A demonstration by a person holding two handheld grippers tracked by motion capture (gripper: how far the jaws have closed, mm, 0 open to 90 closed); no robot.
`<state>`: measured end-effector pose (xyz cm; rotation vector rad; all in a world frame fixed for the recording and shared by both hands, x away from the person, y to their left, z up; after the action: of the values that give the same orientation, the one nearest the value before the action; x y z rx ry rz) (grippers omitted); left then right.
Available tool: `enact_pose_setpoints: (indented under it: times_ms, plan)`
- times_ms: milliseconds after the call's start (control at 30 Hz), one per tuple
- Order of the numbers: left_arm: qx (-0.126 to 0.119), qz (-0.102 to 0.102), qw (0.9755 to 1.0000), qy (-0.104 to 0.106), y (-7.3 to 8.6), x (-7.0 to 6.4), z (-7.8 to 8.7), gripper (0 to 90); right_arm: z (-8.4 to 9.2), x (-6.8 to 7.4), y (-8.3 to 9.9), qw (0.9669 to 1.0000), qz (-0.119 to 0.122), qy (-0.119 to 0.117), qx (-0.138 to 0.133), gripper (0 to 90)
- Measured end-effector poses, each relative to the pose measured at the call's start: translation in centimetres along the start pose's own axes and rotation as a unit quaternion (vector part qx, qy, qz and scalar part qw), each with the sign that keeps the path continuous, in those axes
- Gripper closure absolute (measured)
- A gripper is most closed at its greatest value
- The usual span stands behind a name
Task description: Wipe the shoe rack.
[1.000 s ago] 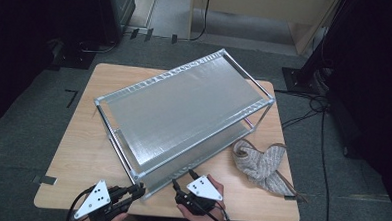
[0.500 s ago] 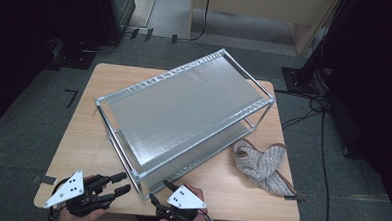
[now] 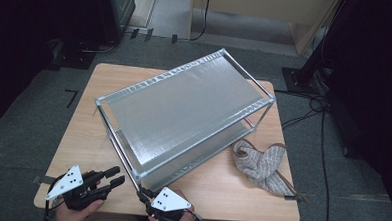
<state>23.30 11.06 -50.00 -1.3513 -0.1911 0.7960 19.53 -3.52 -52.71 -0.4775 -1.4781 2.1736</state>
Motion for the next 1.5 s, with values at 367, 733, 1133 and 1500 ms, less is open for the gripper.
enact_pose_setpoints:
  times_ms: [367, 733, 1133, 1500]
  plan:
    - [-0.005, 0.019, 0.9987, -0.046, -0.2, 2.5, 0.1, 59.8, 1.3, -0.3, 0.6, 0.9994, 0.008, -0.033, -0.007, 82.4]
    - [-0.012, 0.031, 0.9952, -0.092, -0.6, 5.5, -0.8, 58.1, 2.9, -0.5, 1.4, 0.9986, 0.009, -0.052, -0.007, 82.1]
    - [0.0, 0.036, 0.9899, -0.138, -0.5, 8.2, -2.1, 56.3, 4.8, -0.9, 2.3, 0.9949, -0.015, -0.099, -0.009, 80.3]
    - [0.0, 0.038, 0.9876, -0.153, -0.5, 8.9, -3.0, 56.1, 5.7, -1.4, 2.9, 0.9915, -0.022, -0.128, -0.007, 79.7]
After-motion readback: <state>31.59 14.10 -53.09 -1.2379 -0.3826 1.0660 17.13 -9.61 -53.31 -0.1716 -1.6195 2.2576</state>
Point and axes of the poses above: each handheld gripper's, and its own axes: z roughly backward along the jaws, y roughly out of its underside, x roughly to its left, the point moved 8 cm from there along -z, roughly forward along the jaws, and after that the axes turned 6 degrees about z, right-handed, at the moved point
